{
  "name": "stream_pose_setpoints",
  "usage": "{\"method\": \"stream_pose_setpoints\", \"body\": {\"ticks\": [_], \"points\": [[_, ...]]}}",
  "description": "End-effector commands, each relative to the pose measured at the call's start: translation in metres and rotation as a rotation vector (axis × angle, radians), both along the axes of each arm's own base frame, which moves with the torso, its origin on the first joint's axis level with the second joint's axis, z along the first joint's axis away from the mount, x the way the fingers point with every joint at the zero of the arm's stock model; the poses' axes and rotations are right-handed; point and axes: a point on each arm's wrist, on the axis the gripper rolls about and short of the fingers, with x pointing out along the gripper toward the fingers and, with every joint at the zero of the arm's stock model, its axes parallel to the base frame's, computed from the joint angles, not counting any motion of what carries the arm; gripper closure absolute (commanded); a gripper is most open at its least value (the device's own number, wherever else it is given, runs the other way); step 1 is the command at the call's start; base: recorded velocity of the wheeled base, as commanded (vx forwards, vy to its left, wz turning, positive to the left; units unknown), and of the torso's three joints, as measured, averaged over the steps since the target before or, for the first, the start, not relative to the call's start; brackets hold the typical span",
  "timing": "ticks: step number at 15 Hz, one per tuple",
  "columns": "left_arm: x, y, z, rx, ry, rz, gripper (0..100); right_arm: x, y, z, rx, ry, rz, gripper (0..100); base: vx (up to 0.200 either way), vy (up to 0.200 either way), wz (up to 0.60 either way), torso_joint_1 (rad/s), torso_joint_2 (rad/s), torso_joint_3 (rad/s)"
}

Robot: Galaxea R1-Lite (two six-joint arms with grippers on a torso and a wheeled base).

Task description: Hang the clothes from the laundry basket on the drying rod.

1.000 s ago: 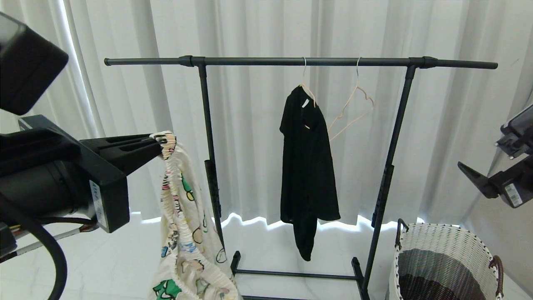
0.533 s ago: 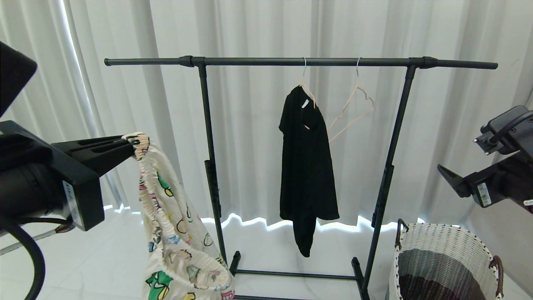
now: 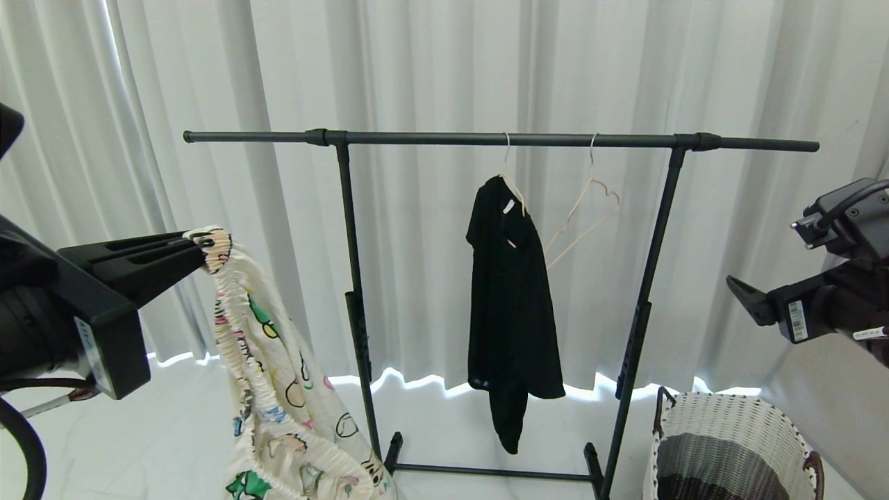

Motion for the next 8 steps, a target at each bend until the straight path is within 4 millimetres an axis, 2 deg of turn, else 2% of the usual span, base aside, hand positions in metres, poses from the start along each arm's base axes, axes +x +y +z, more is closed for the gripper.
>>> {"method": "stream_pose_setpoints", "body": {"ticks": [1, 8], "points": [[0.0025, 0.0006, -0.0029, 0.009, 0.009, 0.015, 100, 0.0004, -0.0008, -0.0053, -0.009, 0.018, -0.005, 0, 0.000, 0.000, 0.00, 0.207, -0.49, -0.261], [0.0052, 0.0030, -0.0097, 0.026, 0.028, 0.043, 100, -0.0009, -0.0015, -0.0097, -0.015, 0.031, -0.005, 0, 0.000, 0.000, 0.00, 0.231, -0.51, -0.282]]}}
